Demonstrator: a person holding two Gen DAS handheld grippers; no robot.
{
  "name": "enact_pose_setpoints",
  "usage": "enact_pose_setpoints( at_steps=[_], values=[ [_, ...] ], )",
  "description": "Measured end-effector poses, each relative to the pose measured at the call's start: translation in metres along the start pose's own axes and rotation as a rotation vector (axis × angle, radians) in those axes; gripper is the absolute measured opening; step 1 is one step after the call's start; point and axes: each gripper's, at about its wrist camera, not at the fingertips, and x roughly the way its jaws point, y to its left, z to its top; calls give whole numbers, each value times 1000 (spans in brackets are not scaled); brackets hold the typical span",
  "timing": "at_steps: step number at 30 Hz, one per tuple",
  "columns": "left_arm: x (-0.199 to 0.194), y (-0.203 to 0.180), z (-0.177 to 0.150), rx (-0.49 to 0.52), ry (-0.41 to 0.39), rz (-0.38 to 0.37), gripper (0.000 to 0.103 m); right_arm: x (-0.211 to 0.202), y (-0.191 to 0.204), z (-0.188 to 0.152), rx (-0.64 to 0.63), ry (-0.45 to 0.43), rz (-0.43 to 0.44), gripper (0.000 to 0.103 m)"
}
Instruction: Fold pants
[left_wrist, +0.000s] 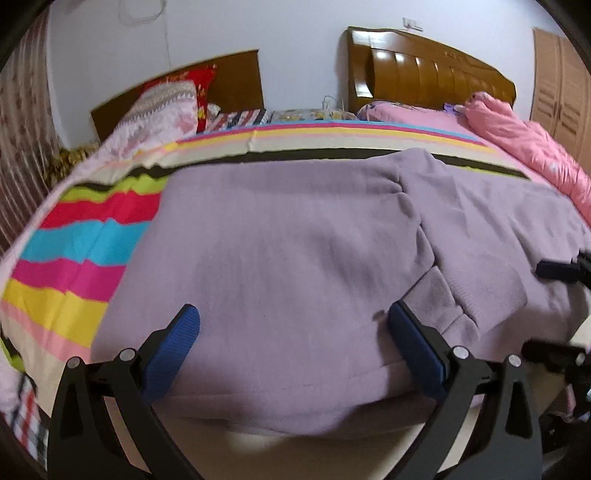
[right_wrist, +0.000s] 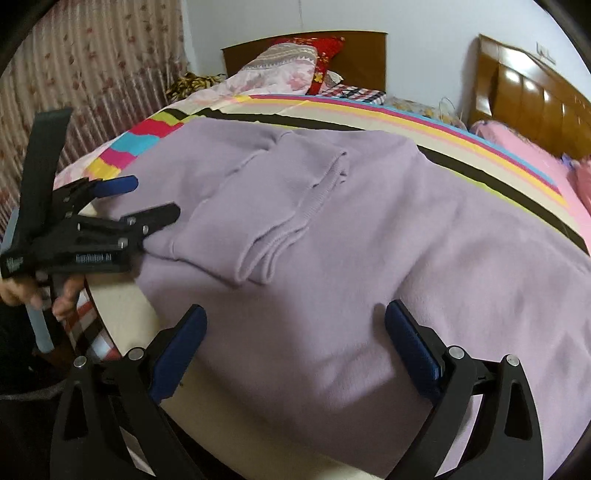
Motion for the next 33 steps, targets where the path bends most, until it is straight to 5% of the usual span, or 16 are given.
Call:
enact_pose_setpoints(
  at_steps=[6,9,11,15,23,33],
  values=[
    [4,1,4,-11,48,8,102,-26,-11,-5,39,-29,12,94],
    [2,0,3,-16,43,13,102,-46,-34,-16,107,-67,-52,94],
    [2,-1,2,-16,47,17,102,-41,-57,-33,171,0,-95,94],
    [2,-4,5,-19,80,26,102,-66,-75,-55,232,-69,-21,95],
    [2,-6,6,-26,99,53,102,-159,-176,-141,765,-353,37,94],
    [1,-10,7,-30,104,83,102,-145,-229,-152,885,-279,-24,87]
  ],
)
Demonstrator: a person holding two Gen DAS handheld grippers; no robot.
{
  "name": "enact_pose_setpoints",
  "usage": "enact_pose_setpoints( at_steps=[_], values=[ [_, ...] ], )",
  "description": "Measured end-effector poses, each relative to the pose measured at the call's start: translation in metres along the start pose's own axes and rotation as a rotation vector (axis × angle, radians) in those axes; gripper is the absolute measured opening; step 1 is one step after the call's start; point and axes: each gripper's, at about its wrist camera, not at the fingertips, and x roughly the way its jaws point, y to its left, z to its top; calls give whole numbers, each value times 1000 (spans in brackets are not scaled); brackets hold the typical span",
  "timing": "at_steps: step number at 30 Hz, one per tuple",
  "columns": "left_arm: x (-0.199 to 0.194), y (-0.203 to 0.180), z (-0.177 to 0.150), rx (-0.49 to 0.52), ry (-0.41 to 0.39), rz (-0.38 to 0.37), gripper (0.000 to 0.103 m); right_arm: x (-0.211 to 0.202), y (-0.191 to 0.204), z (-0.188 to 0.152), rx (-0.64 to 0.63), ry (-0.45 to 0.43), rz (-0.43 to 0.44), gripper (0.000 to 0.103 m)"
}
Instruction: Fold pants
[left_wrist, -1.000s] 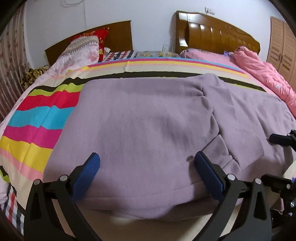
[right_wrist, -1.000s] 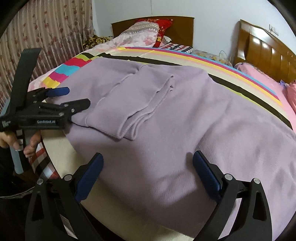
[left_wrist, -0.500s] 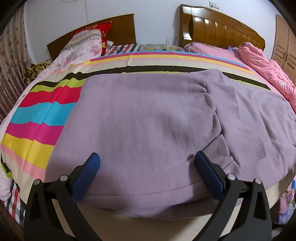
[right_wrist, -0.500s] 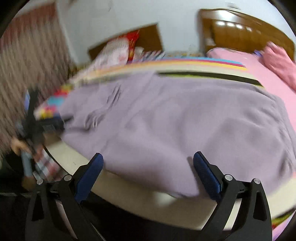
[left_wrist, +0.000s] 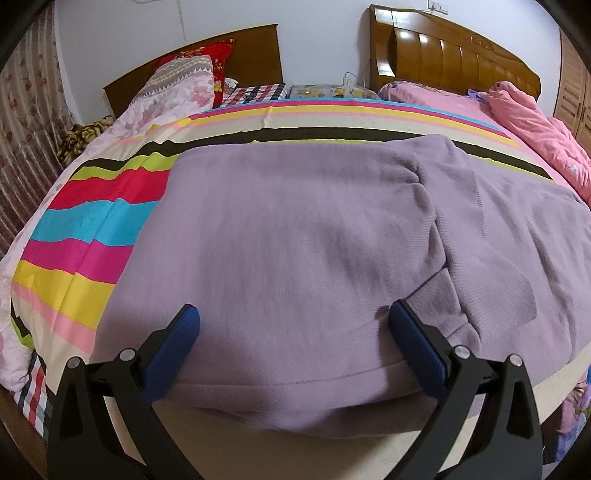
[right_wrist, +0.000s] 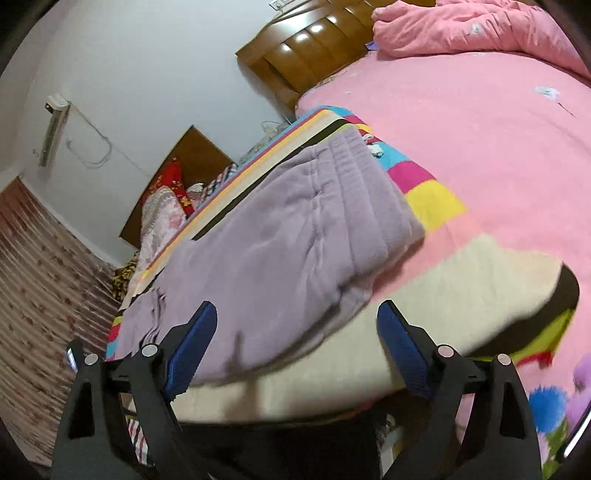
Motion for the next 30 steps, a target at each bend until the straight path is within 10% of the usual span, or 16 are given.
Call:
enact_pose_setpoints(
  at_steps=[9,12,16,20,30],
  values=[
    [-1,1,-2,-3,-22,-10,102,25,3,17,58,117,14,86],
    [-1,2,-3,-2,-27,-11,102,19,-14,22,166,57,4,72],
    [-1,2,-3,-1,-29,-13,102,25,-19,29,241,20,17,78],
    [-1,2,-4,-1,-29,-13,102,47,22,20,28,201,22,81],
    [-22,0,3,45,-55,-30,101,56,13,32,141,39,-31,76]
  ],
)
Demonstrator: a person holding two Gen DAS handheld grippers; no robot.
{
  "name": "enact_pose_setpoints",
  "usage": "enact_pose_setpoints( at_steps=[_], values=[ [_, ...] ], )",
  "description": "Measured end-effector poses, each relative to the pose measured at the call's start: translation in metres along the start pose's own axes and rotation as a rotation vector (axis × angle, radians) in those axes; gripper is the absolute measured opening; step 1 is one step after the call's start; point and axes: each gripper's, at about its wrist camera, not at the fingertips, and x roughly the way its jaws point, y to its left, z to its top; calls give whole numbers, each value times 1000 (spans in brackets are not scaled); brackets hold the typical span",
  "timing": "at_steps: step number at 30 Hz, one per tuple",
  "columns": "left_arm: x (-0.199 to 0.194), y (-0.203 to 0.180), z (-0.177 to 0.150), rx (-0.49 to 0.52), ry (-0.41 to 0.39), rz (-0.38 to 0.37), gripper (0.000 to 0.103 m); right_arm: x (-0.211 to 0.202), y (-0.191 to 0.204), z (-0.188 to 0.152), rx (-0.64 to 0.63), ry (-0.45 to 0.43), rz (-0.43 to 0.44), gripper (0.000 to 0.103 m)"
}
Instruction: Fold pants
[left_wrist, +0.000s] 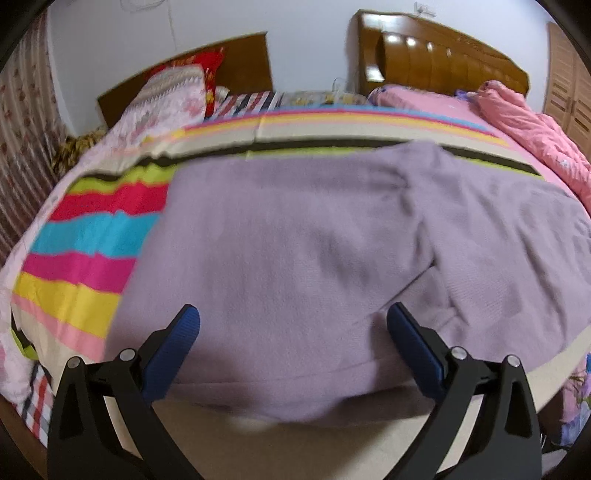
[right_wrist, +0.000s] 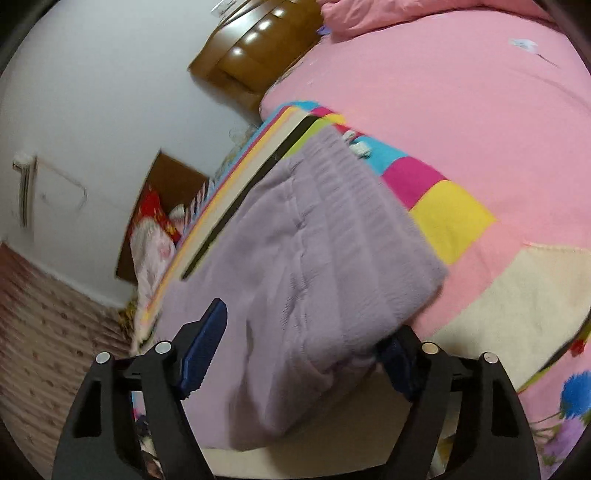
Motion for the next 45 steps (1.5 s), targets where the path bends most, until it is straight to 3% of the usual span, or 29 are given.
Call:
enact_pose_setpoints(
  at_steps=[2,5,6,7,11,14,17,20,23,26,27,29,31,34,35,36,37,41,45],
  values=[
    [-23,-7,9,26,-83,-29,101,7,13,-2,-91,19,-46,73],
    [-36,-23,22,63,-117,-108,101,10,13,-4,-45,10,-15,72],
    [-34,-29,24,77,-113,-120,101,10,10,-1,-25,7,-7,69],
    [-28,-37,26,101,-93,-130,101,10,7,1,-3,-1,-9,58],
    [23,-57,16,142,87,-182,94,-1,-7,3,27,-86,40,43],
    [23,-50,14,113,72,-209,94,-13,-12,-3,60,-150,92,40],
    [20,-43,17,110,64,-230,93,-21,9,0,26,-222,85,37],
    [-12,-28,19,82,-69,-267,94,-34,64,1,-137,-321,57,37],
    [-45,8,20,6,-214,-266,99,-31,159,-10,-425,-387,48,36],
    [-56,48,21,-110,-260,-218,99,-10,241,-40,-681,-391,50,36],
    [-58,70,19,-175,-268,-196,99,7,279,-64,-813,-375,58,36],
    [-60,103,14,-277,-266,-173,99,31,319,-106,-990,-334,63,36],
    [-59,134,7,-363,-247,-178,99,75,358,-173,-1236,-222,46,35],
    [-57,162,-7,-438,-219,-177,99,145,360,-261,-1536,-6,-49,32],
    [-57,166,-12,-443,-208,-184,99,159,352,-284,-1618,-12,-112,33],
    [-55,169,-14,-442,-199,-197,99,156,347,-306,-1705,-160,-162,33],
    [-54,172,-16,-439,-191,-225,99,152,346,-313,-1737,-193,-188,33],
    [-46,167,-17,-459,-169,-436,99,143,345,-298,-1692,-211,-155,33],
    [-23,148,2,-475,-91,-664,100,137,337,-318,-1728,-265,-162,39]
  ],
)
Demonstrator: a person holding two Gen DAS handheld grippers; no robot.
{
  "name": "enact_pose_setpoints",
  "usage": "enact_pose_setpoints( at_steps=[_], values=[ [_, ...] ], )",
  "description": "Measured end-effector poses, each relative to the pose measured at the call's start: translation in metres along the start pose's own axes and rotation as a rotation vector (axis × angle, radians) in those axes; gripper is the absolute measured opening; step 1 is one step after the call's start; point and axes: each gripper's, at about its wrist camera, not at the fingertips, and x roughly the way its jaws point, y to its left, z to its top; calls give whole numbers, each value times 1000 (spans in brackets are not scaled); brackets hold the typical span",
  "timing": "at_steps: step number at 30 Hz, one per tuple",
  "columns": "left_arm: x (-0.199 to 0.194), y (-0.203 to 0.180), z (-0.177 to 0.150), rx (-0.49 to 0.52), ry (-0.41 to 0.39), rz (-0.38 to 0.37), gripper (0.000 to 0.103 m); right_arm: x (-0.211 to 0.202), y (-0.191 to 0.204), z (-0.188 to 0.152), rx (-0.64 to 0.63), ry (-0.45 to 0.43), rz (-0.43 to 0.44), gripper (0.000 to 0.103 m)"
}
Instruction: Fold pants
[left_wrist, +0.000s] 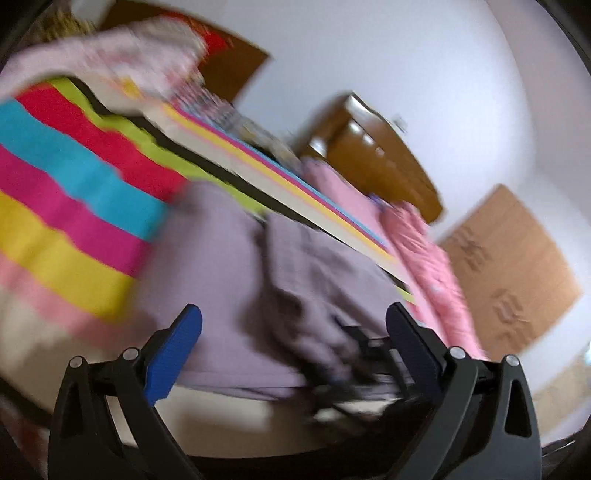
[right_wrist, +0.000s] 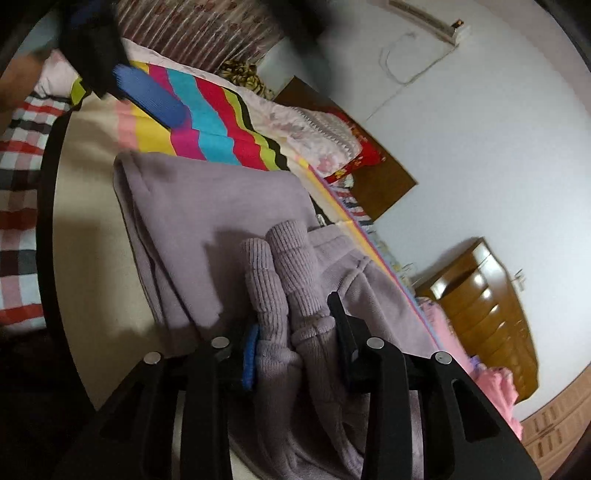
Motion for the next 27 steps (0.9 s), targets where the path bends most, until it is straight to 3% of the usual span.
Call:
enact_pose_setpoints(
  at_steps=[2,3,4,6,11,13,14,15,18,23,27],
  values=[
    [17,-5,6,-7,42,-10,100,-16,2,-1,-9,-30,36,54],
    [20,-6,6,-5,52,0,100,-28,-6,-4,12,-58,40,77],
    [25,-9,6,-2,70,7,100,-44,-17,-10,50,-102,52,92],
    [32,-12,4,-5,102,0,100,-68,-40,-22,137,-167,80,92],
    [50,-11,-10,-38,197,13,98,-104,-104,-79,423,-159,28,92],
    [60,-8,-17,-80,251,-4,90,-108,-120,-96,497,-135,9,92],
    [63,-8,-22,-100,272,-11,78,-109,-128,-109,544,-113,-5,92],
    [68,-5,-23,-128,291,-9,73,-107,-132,-116,571,-100,-10,92],
    [73,5,-19,-221,282,-53,73,-101,-143,-133,655,-72,-10,92],
    [84,12,-14,-302,265,-69,73,-93,-139,-140,674,-80,16,92],
    [91,4,-14,-279,266,-27,73,-88,-120,-148,603,6,50,92]
  ],
)
